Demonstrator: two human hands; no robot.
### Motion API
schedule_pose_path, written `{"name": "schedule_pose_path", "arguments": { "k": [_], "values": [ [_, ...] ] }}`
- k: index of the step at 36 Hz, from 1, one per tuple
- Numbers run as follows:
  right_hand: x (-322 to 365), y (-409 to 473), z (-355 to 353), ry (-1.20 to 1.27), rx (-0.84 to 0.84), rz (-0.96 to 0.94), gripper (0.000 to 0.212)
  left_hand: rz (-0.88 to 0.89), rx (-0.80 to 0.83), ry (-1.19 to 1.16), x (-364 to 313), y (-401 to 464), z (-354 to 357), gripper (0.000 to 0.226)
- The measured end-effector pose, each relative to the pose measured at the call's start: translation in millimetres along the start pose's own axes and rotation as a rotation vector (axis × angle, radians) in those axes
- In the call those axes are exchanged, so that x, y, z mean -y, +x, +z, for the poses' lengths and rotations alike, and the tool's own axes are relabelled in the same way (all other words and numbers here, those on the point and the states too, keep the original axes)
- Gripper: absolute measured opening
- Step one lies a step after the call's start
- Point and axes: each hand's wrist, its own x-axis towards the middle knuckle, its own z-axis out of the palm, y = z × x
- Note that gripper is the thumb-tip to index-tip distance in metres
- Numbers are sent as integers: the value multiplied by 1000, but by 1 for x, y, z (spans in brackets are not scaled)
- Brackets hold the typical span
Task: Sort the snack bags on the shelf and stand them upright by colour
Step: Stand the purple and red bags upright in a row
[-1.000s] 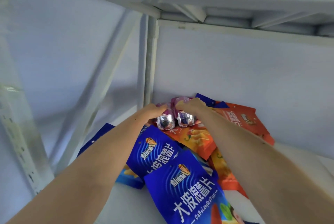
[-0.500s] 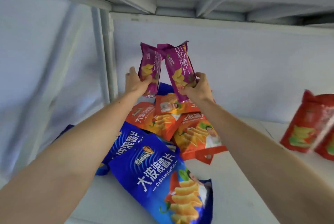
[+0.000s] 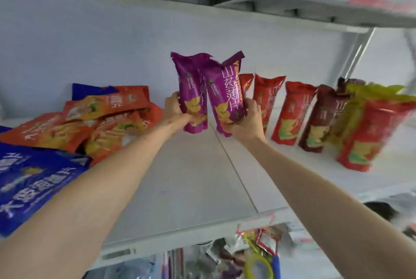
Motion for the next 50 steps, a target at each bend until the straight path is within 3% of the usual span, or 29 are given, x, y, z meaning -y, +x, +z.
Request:
{"name": "schedule_pose_path", "arguments": {
  "k": [3, 11, 18, 29, 37, 45, 50],
  "values": [
    [-29, -10, -42, -14, -44, 40, 96, 72, 75, -4, -7, -12, 47, 60],
    [-100, -35, -130, -141, -198, 164, 89, 166, 281, 52, -13, -33, 149, 102],
    [-142, -39, -173, -232, -328, 305, 86, 196, 372, 118, -22, -32, 214, 96],
    [-164, -34, -175, -265, -408, 398, 88, 203, 303, 402, -20, -14, 253, 92],
    [-156, -32, -166, -345, -312, 563, 101, 228, 326, 652, -21, -11, 244, 93],
    [-136, -51, -156, -557, -129, 737, 99, 291, 401, 963, -16, -23, 216, 91],
    [-106, -62, -139, -713, -9, 675, 98, 313, 390, 1067, -18, -32, 183, 82]
  ]
}}
